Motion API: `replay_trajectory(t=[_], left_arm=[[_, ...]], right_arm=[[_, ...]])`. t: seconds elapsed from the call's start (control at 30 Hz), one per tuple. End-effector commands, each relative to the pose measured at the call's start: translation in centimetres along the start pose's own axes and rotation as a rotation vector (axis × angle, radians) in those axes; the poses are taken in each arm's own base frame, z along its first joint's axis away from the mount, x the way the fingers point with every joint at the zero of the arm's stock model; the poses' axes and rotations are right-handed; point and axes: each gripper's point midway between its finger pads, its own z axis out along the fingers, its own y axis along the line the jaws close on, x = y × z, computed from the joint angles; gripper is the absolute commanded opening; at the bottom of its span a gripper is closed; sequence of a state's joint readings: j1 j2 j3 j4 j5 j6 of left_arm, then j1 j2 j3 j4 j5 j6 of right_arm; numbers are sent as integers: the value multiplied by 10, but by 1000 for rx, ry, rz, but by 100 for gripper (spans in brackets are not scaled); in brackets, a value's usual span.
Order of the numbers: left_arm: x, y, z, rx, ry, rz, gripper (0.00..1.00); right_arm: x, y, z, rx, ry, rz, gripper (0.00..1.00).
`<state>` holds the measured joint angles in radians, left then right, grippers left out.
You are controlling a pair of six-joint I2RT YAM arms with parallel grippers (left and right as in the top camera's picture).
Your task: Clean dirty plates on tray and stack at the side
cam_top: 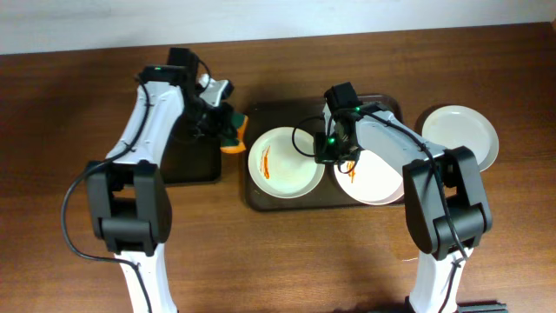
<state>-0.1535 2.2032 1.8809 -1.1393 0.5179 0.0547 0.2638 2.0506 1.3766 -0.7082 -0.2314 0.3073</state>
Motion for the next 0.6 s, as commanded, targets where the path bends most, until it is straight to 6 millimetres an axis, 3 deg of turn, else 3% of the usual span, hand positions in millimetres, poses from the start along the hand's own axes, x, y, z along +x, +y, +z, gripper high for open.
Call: replay_trajectory(t=[0.0,0.17,0.3,0.57], left_arm=[[2,-30,14,23,18,23,0],[5,-58,44,-95,29,-69,0],[4,-90,65,-96,7,-13,0],[18,-70,102,-99,1,-121,0]], right_arm=[[5,-27,9,141,-5,145,4],[4,-29,9,154,-15,193,4],[3,-32,8,171,-21,192,4],[3,-32,8,171,-21,192,4]])
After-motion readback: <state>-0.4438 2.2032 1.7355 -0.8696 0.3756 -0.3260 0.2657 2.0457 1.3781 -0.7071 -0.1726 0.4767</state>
